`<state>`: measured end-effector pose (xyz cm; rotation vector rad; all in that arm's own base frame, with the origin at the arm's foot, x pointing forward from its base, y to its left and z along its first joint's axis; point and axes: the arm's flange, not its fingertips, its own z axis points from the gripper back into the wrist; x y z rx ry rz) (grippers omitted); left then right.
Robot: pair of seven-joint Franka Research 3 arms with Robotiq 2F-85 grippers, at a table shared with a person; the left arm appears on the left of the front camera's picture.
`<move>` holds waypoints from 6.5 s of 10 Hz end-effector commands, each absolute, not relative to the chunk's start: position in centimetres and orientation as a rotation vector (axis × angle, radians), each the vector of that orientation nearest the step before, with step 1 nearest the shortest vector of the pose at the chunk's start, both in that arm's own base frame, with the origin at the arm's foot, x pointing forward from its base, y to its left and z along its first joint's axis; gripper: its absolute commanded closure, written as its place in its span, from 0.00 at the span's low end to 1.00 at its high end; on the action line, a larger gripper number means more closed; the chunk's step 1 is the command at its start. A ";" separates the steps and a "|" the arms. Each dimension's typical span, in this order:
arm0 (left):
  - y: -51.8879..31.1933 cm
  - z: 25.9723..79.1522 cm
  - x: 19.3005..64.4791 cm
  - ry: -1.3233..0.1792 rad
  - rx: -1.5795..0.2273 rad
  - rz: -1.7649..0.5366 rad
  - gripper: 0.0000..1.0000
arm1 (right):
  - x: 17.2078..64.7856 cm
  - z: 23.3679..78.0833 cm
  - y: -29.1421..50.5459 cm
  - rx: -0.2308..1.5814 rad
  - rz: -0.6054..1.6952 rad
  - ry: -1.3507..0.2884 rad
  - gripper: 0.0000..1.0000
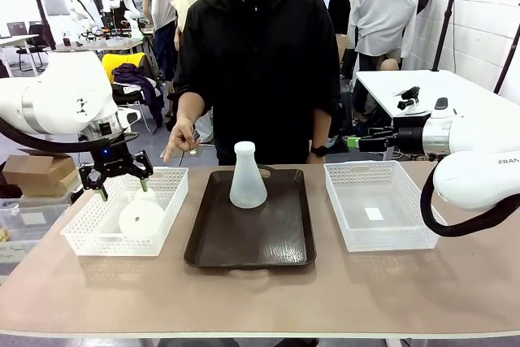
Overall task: Prepare the laboratory tools.
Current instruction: Pick up the Big flask that the person points to, then place the picked Big flask upright in the Handle tray as directed by the person.
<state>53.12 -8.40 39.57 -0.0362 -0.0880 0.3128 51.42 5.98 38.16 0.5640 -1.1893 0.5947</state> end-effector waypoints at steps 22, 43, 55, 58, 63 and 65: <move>-9.0 32.1 61.3 -0.110 -0.031 0.496 0.34 | 51.4 38.5 6.0 0.564 0.596 -1.178 0.00; -8.2 32.4 61.1 -0.104 -0.026 0.501 1.00 | 51.4 38.5 6.0 0.564 0.596 -1.178 0.00; -8.2 32.4 61.1 -0.104 -0.026 0.501 1.00 | 51.4 38.5 6.0 0.564 0.596 -1.178 0.00; -8.2 32.4 61.1 -0.104 -0.026 0.501 1.00 | 51.4 38.5 6.0 0.564 0.596 -1.178 0.00; -8.2 32.4 61.1 -0.104 -0.026 0.501 1.00 | 51.4 38.5 6.0 0.564 0.596 -1.178 0.00; -7.8 33.3 60.6 -0.124 -0.007 0.483 1.00 | 51.4 38.5 6.0 0.564 0.596 -1.178 0.00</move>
